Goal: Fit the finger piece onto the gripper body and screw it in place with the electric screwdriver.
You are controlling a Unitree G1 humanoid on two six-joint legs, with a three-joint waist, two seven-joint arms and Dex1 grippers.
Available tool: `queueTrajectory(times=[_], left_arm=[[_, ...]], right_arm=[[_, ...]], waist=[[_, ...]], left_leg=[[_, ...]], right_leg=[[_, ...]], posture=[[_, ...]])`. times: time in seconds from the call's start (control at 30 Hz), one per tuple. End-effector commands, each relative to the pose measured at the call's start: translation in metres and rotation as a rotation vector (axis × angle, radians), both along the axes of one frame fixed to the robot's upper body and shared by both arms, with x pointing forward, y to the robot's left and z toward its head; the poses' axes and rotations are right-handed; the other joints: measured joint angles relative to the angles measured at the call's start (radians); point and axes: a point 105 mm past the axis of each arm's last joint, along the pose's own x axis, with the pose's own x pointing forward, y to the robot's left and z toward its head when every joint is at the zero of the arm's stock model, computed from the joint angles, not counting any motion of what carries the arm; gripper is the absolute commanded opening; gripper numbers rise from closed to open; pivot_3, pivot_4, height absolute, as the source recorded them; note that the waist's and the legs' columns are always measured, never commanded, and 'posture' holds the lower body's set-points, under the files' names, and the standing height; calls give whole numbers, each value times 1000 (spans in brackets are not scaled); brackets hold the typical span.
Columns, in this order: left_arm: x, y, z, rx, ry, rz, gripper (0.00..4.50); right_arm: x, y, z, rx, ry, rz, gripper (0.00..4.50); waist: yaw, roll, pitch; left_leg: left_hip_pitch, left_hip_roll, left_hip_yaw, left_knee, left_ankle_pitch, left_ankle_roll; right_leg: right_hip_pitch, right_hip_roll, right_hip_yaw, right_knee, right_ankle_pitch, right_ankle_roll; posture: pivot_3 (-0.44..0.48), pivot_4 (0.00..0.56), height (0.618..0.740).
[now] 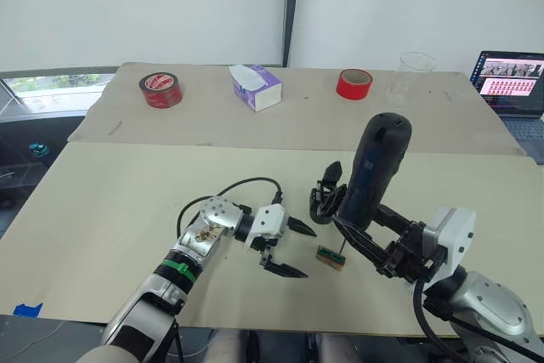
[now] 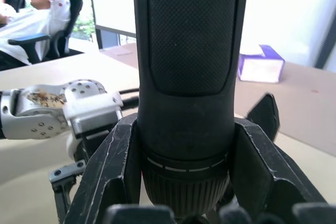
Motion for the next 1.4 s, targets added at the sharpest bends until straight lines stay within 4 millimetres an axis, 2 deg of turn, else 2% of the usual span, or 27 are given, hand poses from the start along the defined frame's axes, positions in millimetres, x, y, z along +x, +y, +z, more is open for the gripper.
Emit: queueTrajectory(times=[0.03,1.03,1.2,1.4], left_arm=[[2,-2,10,-22,-22,-14,4500],[4,-5,15,-34,-60,-14,4500],[4,-6,15,-37,-61,-15,4500],[4,-7,16,-40,-63,-15,4500]], right_arm=[[-13,4,24,6,-113,24,1904],[-5,6,20,10,-94,32,1904],[8,3,14,-2,-88,29,1904],[10,3,9,-5,-76,31,1904]], waist=[[-2,0,0],[-6,0,0],[-8,0,0],[-8,0,0]], left_leg=[[0,0,0,0,0,0],[0,0,0,0,0,0],[0,0,0,0,0,0],[0,0,0,0,0,0]], right_leg=[[0,0,0,0,0,0],[0,0,0,0,0,0],[0,0,0,0,0,0],[0,0,0,0,0,0]], posture=[[0,150,740],[0,150,740],[0,150,740],[0,150,740]])
